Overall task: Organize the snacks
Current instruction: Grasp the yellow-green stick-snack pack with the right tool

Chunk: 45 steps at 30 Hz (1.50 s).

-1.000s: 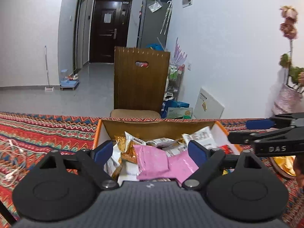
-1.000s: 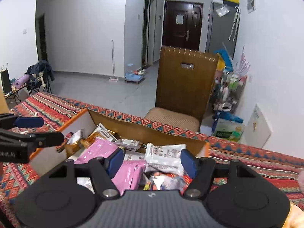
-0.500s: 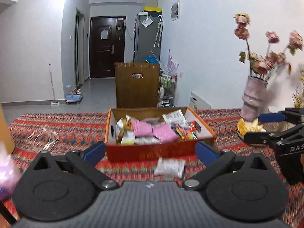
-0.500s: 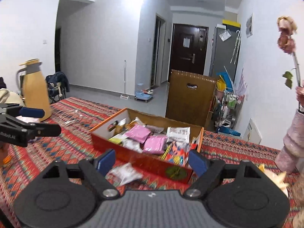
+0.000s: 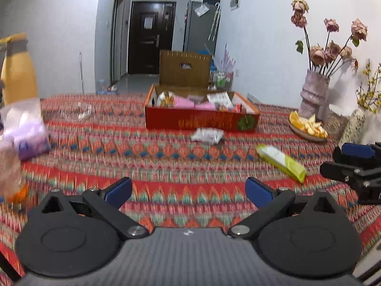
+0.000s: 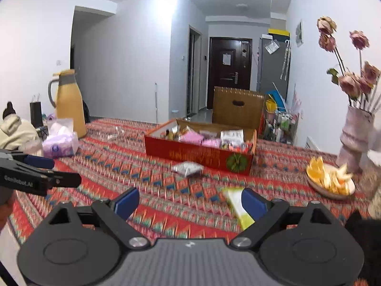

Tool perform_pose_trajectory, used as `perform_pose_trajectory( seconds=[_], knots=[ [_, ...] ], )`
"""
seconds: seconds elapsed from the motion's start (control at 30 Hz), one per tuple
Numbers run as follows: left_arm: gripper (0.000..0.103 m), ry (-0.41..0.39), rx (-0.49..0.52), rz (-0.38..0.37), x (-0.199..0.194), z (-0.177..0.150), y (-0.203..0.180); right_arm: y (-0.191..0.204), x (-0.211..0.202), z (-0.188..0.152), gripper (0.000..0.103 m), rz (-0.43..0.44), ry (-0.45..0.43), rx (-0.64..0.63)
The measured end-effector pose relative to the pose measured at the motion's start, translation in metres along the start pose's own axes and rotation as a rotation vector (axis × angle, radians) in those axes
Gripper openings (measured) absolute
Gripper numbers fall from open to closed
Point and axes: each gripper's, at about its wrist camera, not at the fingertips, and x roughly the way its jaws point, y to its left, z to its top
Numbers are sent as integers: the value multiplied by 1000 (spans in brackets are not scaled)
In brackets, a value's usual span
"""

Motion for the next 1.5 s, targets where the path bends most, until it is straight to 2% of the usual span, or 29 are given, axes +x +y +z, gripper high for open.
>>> perform_pose_trajectory(
  seconds=[0.17, 0.37, 0.8, 1.0, 1.17, 1.3, 1.33, 1.4, 1.47, 1.5],
  knots=[
    [103, 35, 26, 5, -15, -33, -2, 14, -15, -33, 93, -15, 42, 18],
    [103, 49, 1, 32, -17, -47, 4, 19, -16, -64, 93, -61, 95, 37],
    [103, 124, 0, 33, 26, -45, 4, -4, 21, -72, 93, -84, 157, 57],
    [103, 140, 29, 9, 63, -29, -5, -28, 53, -55, 92, -94, 152, 4],
    [103, 116, 69, -25, 109, 3, -20, -62, 107, -33, 91, -112, 161, -27],
    [103, 65, 19, -21, 146, 31, -23, -86, 158, -22, 90, -112, 218, -42],
    [103, 72, -7, -32, 157, 38, -22, -94, 171, -21, 88, -101, 240, -27],
    [103, 94, -76, -54, 180, 51, -19, -106, 193, -20, 77, -80, 284, 2],
    [103, 112, -142, -64, 205, 63, -19, -114, 209, -20, 56, -63, 304, 13],
    [103, 123, -166, -61, 219, 69, -21, -117, 214, -19, 52, -47, 297, 28]
  ],
)
